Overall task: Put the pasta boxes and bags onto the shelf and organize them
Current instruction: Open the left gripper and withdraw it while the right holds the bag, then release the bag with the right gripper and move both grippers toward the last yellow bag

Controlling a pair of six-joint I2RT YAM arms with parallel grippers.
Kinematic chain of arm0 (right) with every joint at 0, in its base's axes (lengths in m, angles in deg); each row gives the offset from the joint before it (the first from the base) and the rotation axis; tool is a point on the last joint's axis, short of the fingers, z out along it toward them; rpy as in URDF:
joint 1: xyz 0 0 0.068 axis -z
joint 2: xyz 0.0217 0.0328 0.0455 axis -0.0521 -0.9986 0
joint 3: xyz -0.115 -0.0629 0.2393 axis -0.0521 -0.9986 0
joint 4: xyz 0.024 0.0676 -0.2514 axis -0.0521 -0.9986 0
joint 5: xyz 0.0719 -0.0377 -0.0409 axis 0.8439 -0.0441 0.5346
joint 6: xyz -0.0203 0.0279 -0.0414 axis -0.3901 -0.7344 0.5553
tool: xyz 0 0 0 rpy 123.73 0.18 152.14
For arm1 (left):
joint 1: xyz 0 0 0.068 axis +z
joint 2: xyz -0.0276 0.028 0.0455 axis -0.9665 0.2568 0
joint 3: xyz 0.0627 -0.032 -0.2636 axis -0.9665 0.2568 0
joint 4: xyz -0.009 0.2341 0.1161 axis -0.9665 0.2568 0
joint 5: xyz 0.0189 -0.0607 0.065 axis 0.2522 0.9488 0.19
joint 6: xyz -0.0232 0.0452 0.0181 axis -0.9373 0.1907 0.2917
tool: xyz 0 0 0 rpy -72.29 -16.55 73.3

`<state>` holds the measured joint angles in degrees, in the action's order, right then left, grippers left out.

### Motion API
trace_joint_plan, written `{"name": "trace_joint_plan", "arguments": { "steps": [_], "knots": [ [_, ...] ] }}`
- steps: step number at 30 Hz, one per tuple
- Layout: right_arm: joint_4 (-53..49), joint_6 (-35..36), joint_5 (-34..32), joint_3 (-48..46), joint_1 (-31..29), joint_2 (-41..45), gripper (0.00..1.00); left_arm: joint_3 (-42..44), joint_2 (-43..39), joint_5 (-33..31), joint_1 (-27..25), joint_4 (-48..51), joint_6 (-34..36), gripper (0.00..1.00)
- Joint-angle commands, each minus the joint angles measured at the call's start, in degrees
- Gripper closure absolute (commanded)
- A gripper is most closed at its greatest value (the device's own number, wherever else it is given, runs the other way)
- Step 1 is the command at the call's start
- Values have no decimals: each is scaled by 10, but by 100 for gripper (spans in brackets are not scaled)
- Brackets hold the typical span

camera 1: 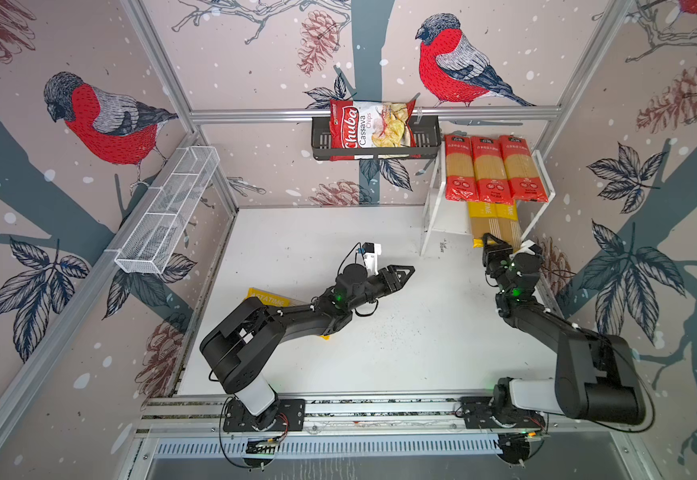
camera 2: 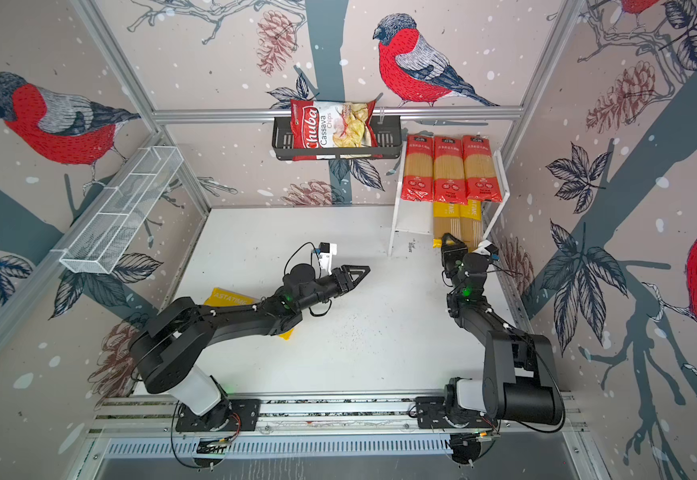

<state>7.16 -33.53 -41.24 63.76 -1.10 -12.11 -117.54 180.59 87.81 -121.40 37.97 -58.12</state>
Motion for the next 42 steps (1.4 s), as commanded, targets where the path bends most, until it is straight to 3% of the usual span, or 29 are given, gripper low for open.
{"name": "trace_joint_plan", "arguments": {
  "steps": [1, 14, 28, 33, 42],
  "knots": [
    [48, 18, 15, 1, 0, 5, 57, 8, -5, -5, 3, -21, 12, 45],
    [-64, 20, 21, -31, -15, 74, 27, 17, -41, -16, 16, 21, 51, 45],
    [-96, 37, 20, -64, -69, 119, 25, 46, -67, -25, 22, 26, 60, 45],
    [-132, 59, -1, -76, -123, 153, 26, 51, -102, -49, 24, 78, 98, 45],
    [-198, 89, -124, -118, -315, 218, 27, 101, -221, -157, 41, 279, 170, 44]
  ]
}}
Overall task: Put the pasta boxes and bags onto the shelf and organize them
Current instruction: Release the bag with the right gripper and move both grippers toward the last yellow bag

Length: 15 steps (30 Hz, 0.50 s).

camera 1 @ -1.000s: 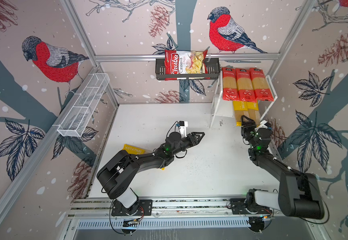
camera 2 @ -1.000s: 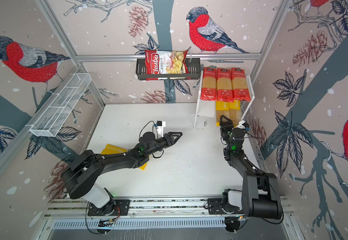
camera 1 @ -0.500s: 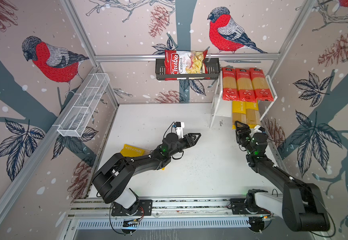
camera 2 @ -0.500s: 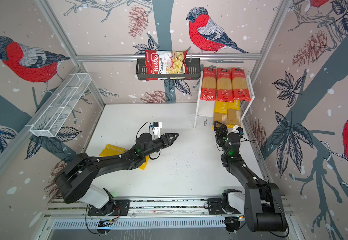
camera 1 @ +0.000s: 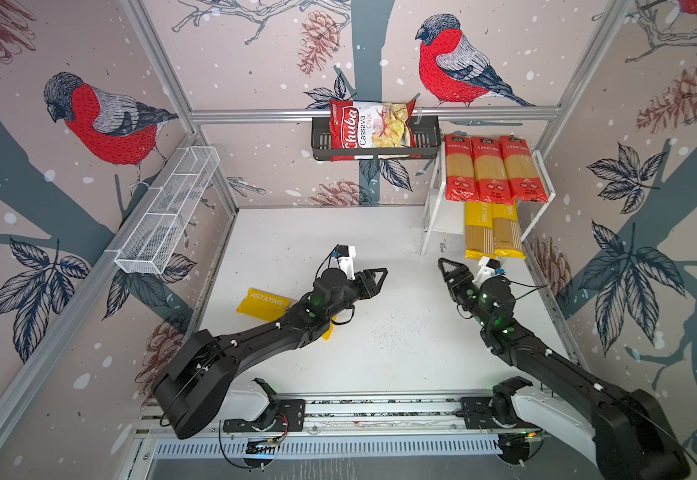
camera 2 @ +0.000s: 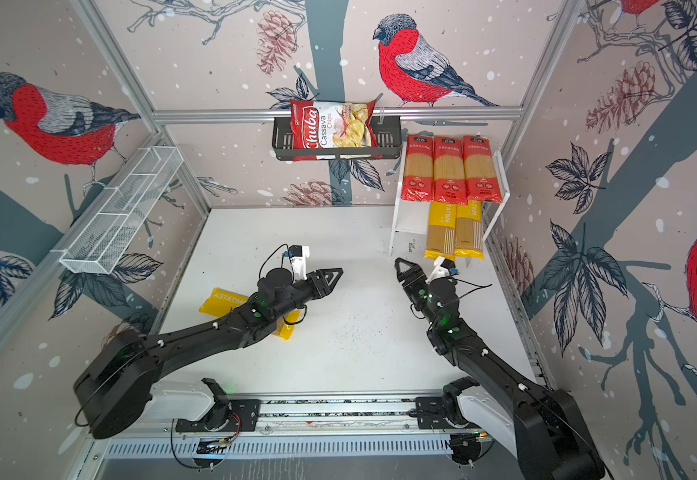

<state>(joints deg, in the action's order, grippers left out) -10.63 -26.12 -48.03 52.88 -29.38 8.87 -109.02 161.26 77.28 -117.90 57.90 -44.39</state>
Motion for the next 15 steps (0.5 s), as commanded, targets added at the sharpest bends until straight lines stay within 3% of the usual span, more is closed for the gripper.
{"name": "trace_joint_plan", "arguments": {
  "steps": [1, 10, 15],
  "knots": [
    [-23, 14, -68, -14, -56, 11, 27, 28, -47, -64, 9, 98, 37, 44],
    [-104, 65, -201, 27, -262, -30, 28, 131, -218, -150, 37, 223, 34, 42],
    [-97, 102, -187, 80, -328, -125, 29, 161, -281, -210, 49, 301, 3, 35]
  ]
}}
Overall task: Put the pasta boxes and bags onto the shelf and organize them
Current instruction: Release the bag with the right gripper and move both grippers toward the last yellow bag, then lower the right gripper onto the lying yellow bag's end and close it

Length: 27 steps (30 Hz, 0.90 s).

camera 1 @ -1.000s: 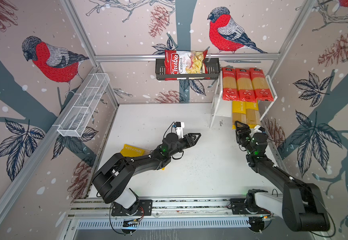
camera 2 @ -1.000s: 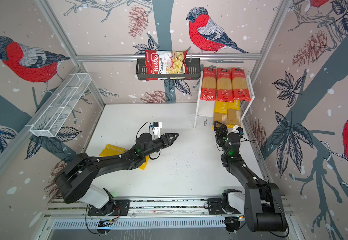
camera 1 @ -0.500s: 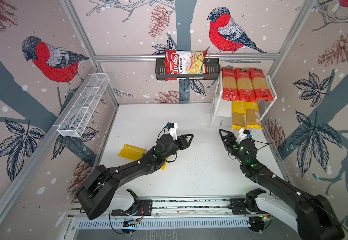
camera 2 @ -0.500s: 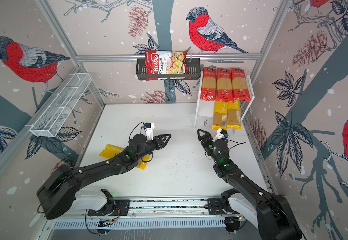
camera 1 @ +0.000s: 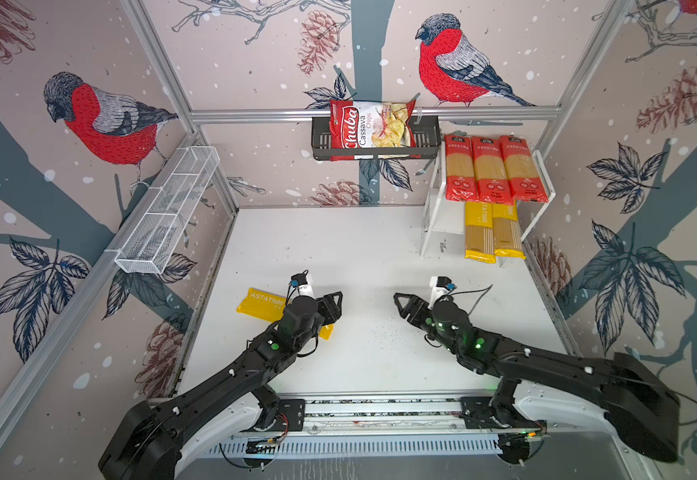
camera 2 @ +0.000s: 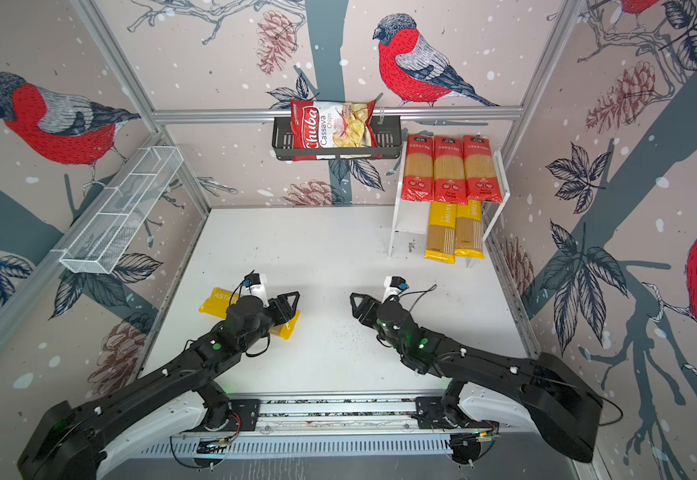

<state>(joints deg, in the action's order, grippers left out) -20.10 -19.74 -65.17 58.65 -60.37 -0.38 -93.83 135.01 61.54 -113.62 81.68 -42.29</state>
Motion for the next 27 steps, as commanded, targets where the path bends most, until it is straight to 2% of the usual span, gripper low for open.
{"name": "trace_joint_plan", "arguments": {
  "steps": [1, 6, 11, 15, 19, 27],
  "knots": [
    [-3, 49, -4, 41, -26, -57, 29, 12, -28, -64, 10, 82, -25, 34],
    [-28, 105, 64, 158, -57, -189, 30, 20, -65, -117, 25, 168, -67, 34],
    [-25, 138, 138, 244, -64, -298, 31, 32, -90, -159, 26, 230, -128, 36],
    [-39, 161, 179, 320, -58, -377, 32, 54, -108, -152, 27, 221, -147, 38],
    [-51, 165, 216, 382, -40, -443, 33, 65, -88, -139, 28, 198, -156, 39],
    [-21, 129, 295, 426, -11, -526, 35, 75, -73, -126, 35, 177, -157, 39]
  ]
}}
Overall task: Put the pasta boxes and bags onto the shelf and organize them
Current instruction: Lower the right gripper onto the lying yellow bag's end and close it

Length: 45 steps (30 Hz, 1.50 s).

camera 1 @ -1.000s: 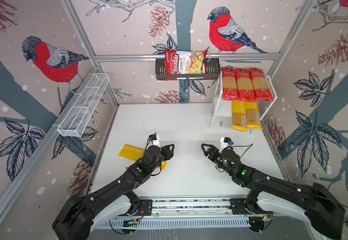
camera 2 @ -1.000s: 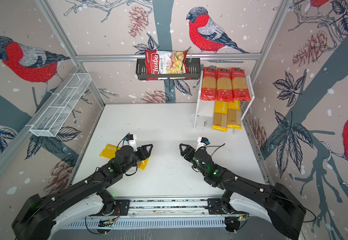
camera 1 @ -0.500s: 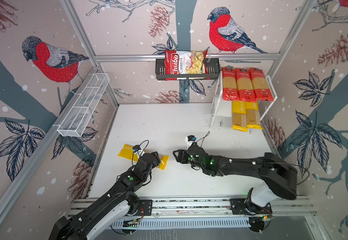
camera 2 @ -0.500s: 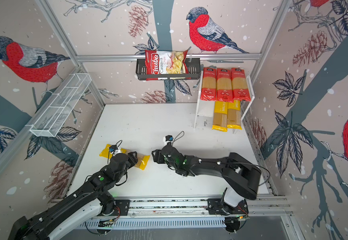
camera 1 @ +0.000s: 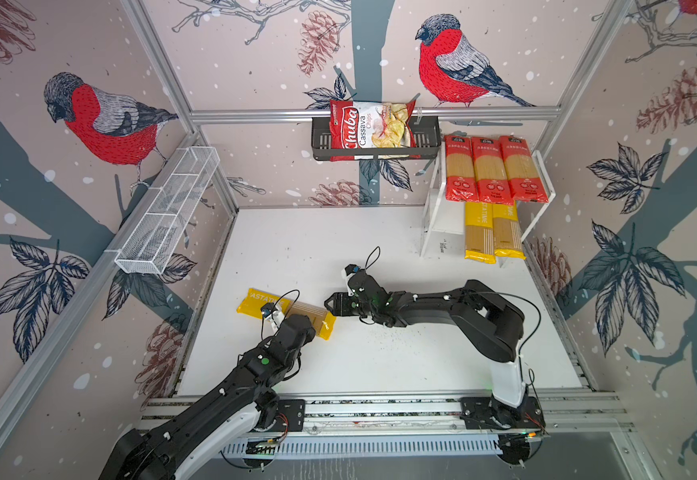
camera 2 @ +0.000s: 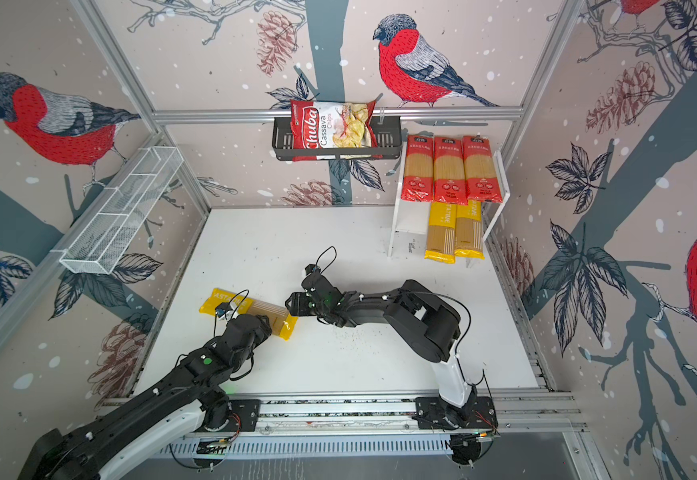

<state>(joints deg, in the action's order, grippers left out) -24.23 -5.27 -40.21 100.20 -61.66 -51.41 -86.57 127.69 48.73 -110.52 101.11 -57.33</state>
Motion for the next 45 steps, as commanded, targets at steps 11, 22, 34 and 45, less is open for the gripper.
{"name": "trace_joint_plan", "arguments": {
  "steps": [11, 22, 34, 45],
  "knots": [
    [64, -64, 110, 82, 0, -106, 48, 23, -15, 27, 30, -16, -1, 40],
    [177, -130, 146, 16, 18, -58, 90, 10, -29, 57, 30, -40, 45, 36],
    [101, -101, 114, -24, 25, -8, 70, -4, -70, 9, 37, 28, 39, 36],
    [-59, 1, 135, 37, 8, -46, 50, 58, -7, 68, 50, -88, 8, 42]
  ]
}}
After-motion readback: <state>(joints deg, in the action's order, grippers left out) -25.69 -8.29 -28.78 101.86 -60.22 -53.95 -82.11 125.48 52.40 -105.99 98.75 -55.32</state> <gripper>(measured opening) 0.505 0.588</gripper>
